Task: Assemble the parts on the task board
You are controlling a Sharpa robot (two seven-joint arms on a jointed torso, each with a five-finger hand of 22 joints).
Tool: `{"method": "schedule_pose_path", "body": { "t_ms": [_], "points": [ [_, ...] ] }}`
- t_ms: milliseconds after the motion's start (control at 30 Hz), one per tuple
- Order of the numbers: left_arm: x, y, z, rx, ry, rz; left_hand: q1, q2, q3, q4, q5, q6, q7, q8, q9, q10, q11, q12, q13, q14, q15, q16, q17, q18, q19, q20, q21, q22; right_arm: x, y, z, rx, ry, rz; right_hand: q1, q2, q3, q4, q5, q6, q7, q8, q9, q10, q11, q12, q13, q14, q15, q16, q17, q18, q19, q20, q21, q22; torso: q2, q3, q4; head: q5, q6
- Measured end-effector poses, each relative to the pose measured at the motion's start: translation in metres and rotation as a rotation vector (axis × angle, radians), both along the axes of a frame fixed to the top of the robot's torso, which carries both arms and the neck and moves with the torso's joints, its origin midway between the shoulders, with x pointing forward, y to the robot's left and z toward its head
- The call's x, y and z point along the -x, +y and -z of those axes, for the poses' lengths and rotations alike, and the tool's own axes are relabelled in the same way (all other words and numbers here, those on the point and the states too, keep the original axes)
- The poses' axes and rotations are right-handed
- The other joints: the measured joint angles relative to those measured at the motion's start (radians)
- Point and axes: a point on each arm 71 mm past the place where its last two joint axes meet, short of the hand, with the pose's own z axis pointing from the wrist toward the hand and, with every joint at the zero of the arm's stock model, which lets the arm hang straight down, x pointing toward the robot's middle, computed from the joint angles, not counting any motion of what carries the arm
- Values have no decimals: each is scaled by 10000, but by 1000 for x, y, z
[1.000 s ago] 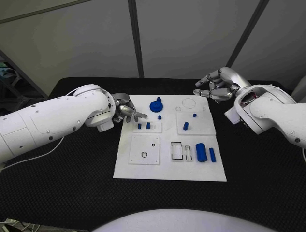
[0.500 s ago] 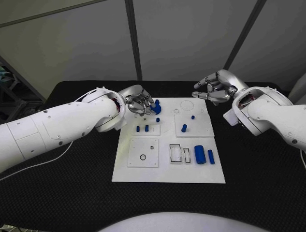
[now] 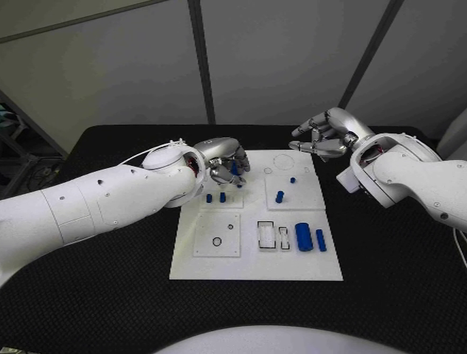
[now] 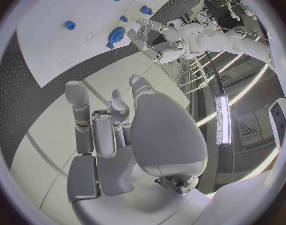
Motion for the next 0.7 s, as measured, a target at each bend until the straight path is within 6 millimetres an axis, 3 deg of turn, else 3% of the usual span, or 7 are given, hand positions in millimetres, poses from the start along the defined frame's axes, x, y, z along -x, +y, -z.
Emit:
{"method": "schedule_pose_path", "body": {
  "t_ms": [267, 700],
  "points": [
    [-6, -3, 5, -760, -297, 151, -179, 14, 108, -51, -40, 161, 52, -40, -220, 48, -48, -88, -284, 346, -6, 1016, 573, -1, 175, -32, 390, 348, 0, 1, 0, 2, -2, -21, 0, 0, 0, 0, 0, 0, 0, 0, 1, -36, 36, -50, -29, 0, 0, 0, -1, -1, -36, 37, 0, -20, 3, 0, 1, -23, -21],
    [-12, -6, 13, -1361, -192, 225, -220, 55, 350, -157, -39, 359, 70, -80, -377, 16, -16, -136, -441, 737, -30, 1861, 1346, -1, 301, -16, 707, 666, 0, 3, 0, -3, 11, -77, 0, 0, 0, 0, 0, 0, 0, 0, -7, -35, 36, -49, -39, 0, 0, 0, -2, -1, -36, 37, -43, -55, 2, 4, 6, -45, -78]
  ]
}}
